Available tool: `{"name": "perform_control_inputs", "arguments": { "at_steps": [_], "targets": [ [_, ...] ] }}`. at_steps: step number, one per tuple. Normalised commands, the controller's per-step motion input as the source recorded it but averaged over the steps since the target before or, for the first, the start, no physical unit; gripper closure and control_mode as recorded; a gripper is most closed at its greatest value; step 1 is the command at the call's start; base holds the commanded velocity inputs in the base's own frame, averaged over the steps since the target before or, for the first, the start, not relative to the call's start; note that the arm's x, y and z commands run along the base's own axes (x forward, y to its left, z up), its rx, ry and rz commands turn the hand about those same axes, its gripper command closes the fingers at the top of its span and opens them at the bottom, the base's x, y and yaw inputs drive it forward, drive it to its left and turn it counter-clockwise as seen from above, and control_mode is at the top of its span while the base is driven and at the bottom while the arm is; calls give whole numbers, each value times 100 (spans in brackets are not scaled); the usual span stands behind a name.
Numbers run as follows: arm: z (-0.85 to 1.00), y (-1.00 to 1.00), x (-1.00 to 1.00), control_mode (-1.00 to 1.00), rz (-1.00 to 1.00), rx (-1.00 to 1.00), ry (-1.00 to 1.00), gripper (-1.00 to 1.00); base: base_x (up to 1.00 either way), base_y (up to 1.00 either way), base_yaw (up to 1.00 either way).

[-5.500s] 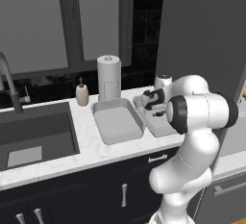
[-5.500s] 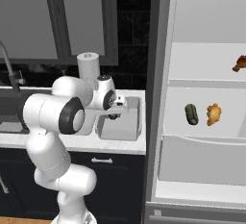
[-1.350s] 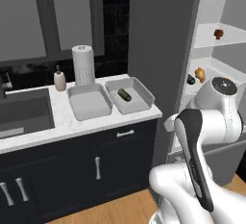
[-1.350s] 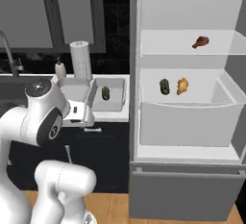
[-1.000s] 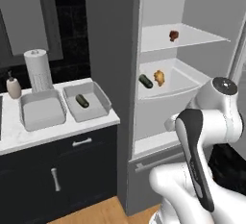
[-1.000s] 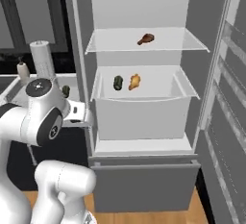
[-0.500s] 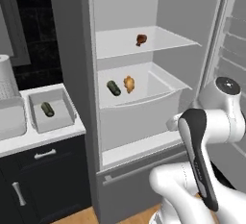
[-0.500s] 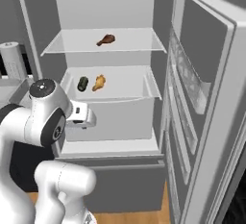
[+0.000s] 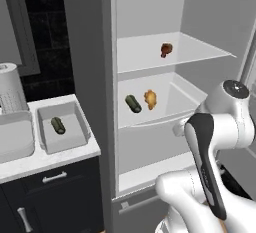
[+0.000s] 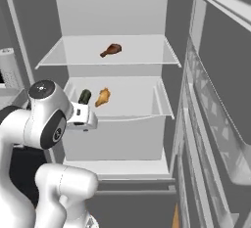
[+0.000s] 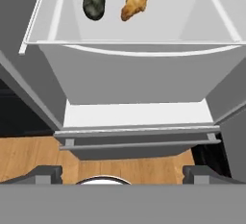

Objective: Place one cucumber and one chicken drumstick in each tupperware on the nearby counter, to pack two identical lunches.

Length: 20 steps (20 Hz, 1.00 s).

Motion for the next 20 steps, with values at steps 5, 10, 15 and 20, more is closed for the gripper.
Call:
{"name": "perform_control_inputs", "arguments": {
  "at_steps": [5,10,15,20],
  "targets": [
    [0,0,0,100,0,0,0,-100,37,-4,10],
    [0,0,0,100,0,0,0,-100,6,-14,4],
    [41,-20,0,-100,5,2,-39,-100,0,0,0],
    [44,1,38,-100,2,0,-49,-100,0,0,0]
  ]
}}
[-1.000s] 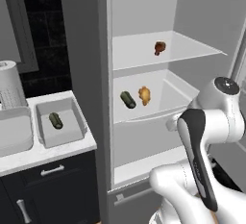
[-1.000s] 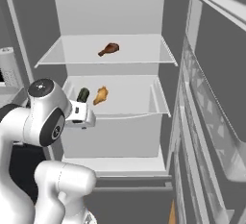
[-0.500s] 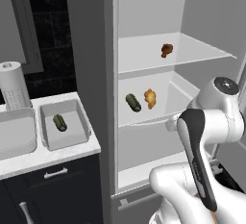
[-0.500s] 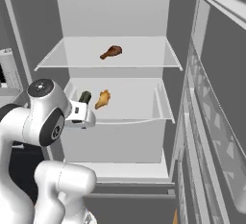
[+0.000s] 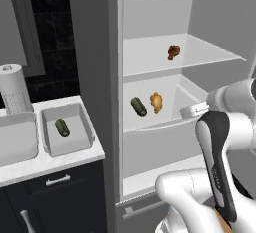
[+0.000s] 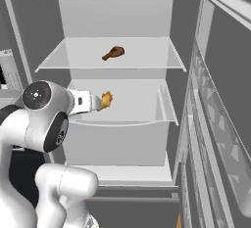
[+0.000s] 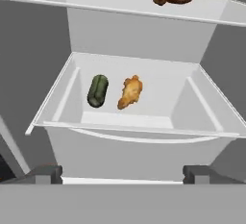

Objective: Place one cucumber and one chicken drumstick in each tupperware on the nearby counter, to pack two identical lunches.

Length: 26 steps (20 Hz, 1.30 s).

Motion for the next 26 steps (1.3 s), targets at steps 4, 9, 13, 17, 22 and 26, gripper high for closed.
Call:
{"name": "perform_control_inputs", "arguments": {
  "at_steps": [4,9,13,17,22,26],
  "targets": [
    [4,14,100,-100,0,0,-9,-100,0,0,0],
    [-21,11,100,-100,-5,0,20,-100,0,0,0],
    [-48,1,62,-100,-10,0,41,-100,0,0,0],
    [-42,0,1,-100,-2,0,20,-100,0,0,0],
    [-34,13,36,-100,0,0,0,-100,0,0,0],
    [-14,16,81,-100,0,0,0,-100,0,0,0]
  ]
}}
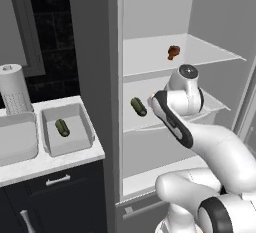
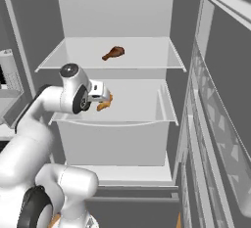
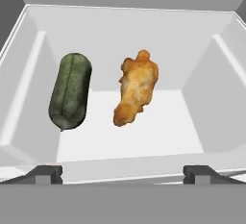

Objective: Place one cucumber and one chicken drumstick in each tupperware on the nearby counter, to pack two identical lunches.

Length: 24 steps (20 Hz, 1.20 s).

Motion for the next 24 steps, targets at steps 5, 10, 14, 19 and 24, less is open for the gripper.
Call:
{"name": "perform_control_inputs", "arguments": {
  "at_steps": [5,10,14,19,24],
  "targets": [
    [-9,-1,27,-100,-4,4,0,-100,0,0,0],
    [-27,0,25,-100,-2,3,2,-100,0,0,0],
    [-52,0,37,-100,0,0,3,-100,0,0,0],
    [-12,0,27,-100,-1,0,0,-100,0,0,0],
    [-8,0,54,-100,-5,0,0,-100,0,0,0]
  ]
}}
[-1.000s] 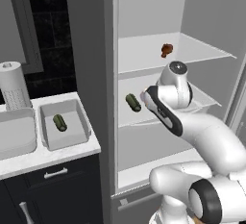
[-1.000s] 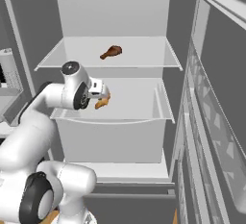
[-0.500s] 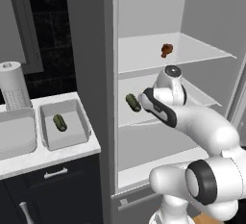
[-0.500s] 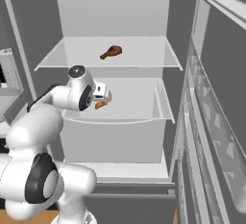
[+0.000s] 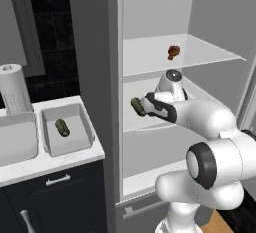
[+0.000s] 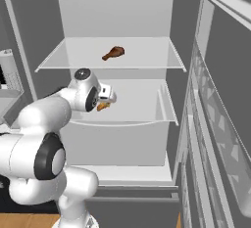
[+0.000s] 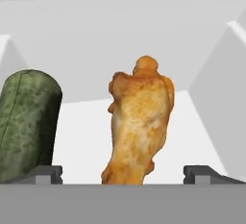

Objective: Place one cucumber and one chicken drumstick in each tupperware on the nearby counter, to pack two identical lunches.

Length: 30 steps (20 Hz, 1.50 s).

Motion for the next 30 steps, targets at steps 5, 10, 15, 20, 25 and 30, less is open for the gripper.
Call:
{"name": "perform_control_inputs", "arguments": {
  "at_steps": [5,10,15,20,25,30],
  "targets": [
    [-9,0,18,-100,-4,2,0,-100,0,0,0],
    [-32,0,5,-100,-2,2,0,-100,0,0,0],
    [-21,0,15,-100,0,1,0,-100,0,0,0],
    [-5,-1,19,-100,-1,0,0,-100,0,0,0],
    [-33,-6,0,-100,-2,0,0,-100,0,0,0],
    [-25,-1,0,-100,0,0,0,-100,0,0,0]
  ]
}}
